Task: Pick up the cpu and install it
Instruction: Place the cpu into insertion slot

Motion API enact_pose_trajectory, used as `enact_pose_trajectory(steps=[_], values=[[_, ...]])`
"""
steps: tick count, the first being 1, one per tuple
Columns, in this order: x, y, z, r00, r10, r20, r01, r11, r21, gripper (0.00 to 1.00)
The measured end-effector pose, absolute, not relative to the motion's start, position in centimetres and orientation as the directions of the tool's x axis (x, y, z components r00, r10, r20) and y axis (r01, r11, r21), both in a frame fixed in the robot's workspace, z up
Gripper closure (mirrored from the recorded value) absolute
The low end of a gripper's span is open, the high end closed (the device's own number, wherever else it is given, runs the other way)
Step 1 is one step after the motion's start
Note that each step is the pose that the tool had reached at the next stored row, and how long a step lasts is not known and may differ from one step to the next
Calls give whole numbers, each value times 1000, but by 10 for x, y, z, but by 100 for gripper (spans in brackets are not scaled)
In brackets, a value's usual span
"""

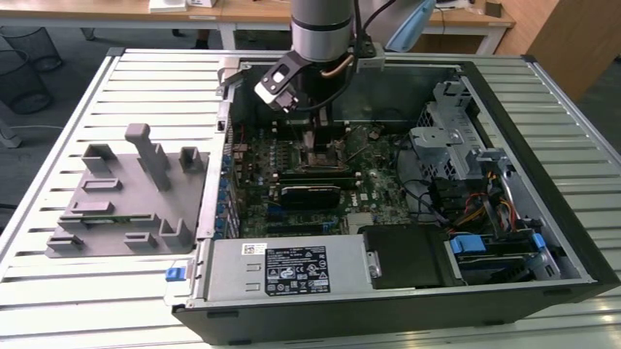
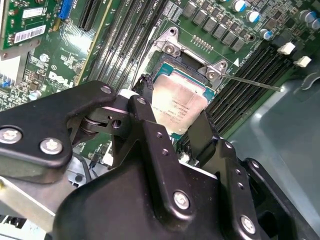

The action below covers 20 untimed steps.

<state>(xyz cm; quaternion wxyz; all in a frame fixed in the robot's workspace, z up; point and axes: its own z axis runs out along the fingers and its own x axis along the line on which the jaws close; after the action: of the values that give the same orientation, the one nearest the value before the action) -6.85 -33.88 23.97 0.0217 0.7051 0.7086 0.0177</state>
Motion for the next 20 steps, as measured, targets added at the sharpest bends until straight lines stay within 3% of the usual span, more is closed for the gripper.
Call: enact_pose_trajectory(steps=[20], values=[[-65,-338,223,-5,1000,-6,998,5,56,47]])
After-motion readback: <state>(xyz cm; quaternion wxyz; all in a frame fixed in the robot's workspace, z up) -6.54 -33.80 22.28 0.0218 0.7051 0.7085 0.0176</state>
